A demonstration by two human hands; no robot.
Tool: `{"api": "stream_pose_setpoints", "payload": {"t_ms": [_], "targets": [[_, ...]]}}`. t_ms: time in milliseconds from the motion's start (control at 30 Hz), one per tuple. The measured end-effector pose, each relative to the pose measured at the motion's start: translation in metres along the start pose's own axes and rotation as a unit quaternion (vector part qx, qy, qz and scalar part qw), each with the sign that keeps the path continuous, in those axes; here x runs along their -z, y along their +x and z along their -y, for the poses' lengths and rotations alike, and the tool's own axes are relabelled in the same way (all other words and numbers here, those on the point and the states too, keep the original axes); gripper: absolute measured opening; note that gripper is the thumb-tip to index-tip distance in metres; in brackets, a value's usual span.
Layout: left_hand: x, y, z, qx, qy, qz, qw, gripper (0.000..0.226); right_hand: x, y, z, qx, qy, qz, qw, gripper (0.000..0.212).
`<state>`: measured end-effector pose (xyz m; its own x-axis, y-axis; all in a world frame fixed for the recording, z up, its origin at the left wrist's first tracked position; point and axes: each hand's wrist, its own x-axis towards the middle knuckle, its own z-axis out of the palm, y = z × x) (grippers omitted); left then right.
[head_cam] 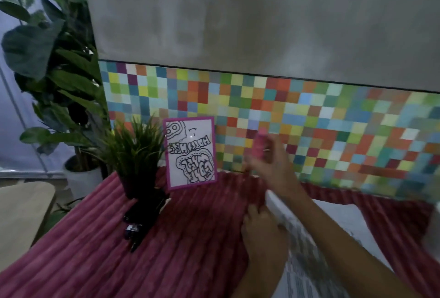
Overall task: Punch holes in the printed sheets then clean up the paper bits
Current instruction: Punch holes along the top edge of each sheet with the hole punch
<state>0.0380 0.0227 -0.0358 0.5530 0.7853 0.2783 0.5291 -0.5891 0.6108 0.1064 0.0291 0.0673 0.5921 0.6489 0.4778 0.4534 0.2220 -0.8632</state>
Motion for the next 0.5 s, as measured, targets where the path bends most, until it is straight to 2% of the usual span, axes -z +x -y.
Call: {"api": "stream_pose_setpoints", "payload": {"t_ms": [67,133,233,333,400,500], "targets": [[0.003,0.0,-0.007,0.014,-0.018,0.063,0.998,0.038,0.051,0.009,-0.016,-0.07,0.097,-0.111,0.987,0.016],[0.0,0.001,-0.006,0.016,-0.011,0.074,0.997,0.04,0.088,0.007,-0.038,-0.145,0.217,-0.153,0.953,0.021],[-0.005,0.002,-0.005,0.016,-0.009,0.067,0.998,0.041,0.103,-0.012,-0.071,-0.246,0.346,-0.122,0.897,0.038],[-0.006,0.005,-0.005,0.033,-0.033,0.078,0.996,0.04,0.101,-0.029,-0.093,-0.286,0.42,-0.108,0.854,0.059],[-0.008,0.009,-0.001,0.052,-0.062,0.078,0.994,0.039,0.099,-0.031,-0.098,-0.29,0.441,-0.102,0.843,0.067],[-0.012,0.021,-0.003,0.052,-0.093,0.07,0.992,0.021,0.099,-0.028,-0.098,-0.306,0.415,-0.083,0.853,0.073]]}}
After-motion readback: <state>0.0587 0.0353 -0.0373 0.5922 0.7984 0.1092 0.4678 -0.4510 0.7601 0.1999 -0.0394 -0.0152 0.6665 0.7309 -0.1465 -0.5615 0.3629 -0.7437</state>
